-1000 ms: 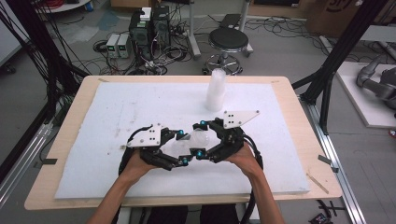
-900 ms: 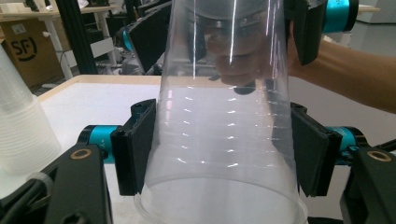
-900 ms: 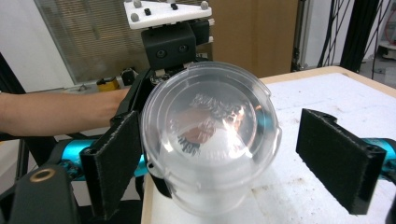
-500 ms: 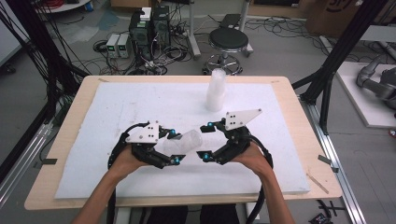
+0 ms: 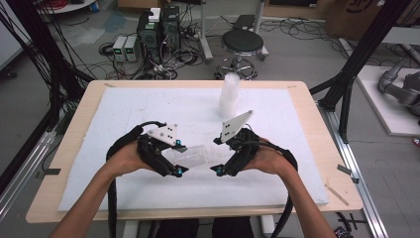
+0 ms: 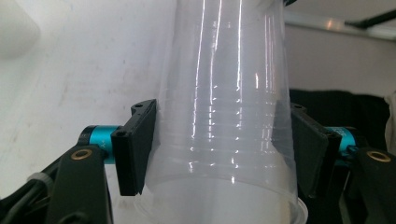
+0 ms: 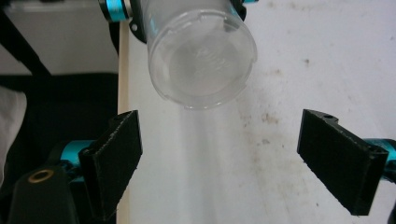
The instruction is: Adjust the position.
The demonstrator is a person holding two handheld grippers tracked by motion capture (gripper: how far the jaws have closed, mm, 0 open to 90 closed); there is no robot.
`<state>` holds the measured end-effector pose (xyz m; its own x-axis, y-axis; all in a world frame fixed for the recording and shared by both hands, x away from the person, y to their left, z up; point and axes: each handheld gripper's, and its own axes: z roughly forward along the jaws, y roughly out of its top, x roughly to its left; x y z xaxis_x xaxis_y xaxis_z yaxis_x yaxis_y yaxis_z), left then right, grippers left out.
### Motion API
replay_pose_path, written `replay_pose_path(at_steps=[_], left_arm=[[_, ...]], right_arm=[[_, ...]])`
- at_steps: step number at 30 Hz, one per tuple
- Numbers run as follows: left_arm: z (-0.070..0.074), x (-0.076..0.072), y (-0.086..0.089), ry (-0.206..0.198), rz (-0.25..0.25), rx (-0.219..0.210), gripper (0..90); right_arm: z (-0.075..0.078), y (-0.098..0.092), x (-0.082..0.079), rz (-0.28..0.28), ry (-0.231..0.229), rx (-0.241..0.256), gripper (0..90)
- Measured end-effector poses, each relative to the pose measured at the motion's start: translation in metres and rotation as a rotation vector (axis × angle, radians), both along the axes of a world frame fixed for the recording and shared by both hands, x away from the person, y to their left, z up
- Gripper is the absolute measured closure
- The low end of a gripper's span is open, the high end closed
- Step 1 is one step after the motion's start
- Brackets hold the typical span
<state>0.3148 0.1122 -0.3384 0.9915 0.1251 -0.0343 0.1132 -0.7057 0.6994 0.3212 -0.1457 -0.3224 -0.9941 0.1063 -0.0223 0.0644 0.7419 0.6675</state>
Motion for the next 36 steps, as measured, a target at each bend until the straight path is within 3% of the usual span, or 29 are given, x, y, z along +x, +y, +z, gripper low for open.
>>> replay_pose_path(at_steps=[1,2,5,7,17,36], left_arm=[[0.003,0.001,-0.004,0.016,-0.008,0.054,32.4],[0.003,0.001,-0.004,0.016,-0.008,0.054,32.5],[0.008,0.004,-0.009,0.042,-0.007,0.1,32.8],[0.008,0.004,-0.01,0.045,-0.005,0.11,32.9],[0.01,0.005,-0.022,0.043,-0.027,0.147,33.0],[0.009,0.004,-0.029,0.045,-0.034,0.145,33.0]], right_arm=[[0.001,0.004,0.0,0.006,-0.004,-0.056,14.1],[0.001,0.004,0.0,0.006,-0.004,-0.056,14.1],[0.002,0.012,0.0,0.023,-0.018,-0.144,14.1],[0.003,0.014,0.0,0.031,-0.021,-0.163,14.1],[0.004,0.018,0.0,0.044,-0.016,-0.171,14.4],[0.009,0.029,-0.002,0.081,-0.018,-0.135,23.2]])
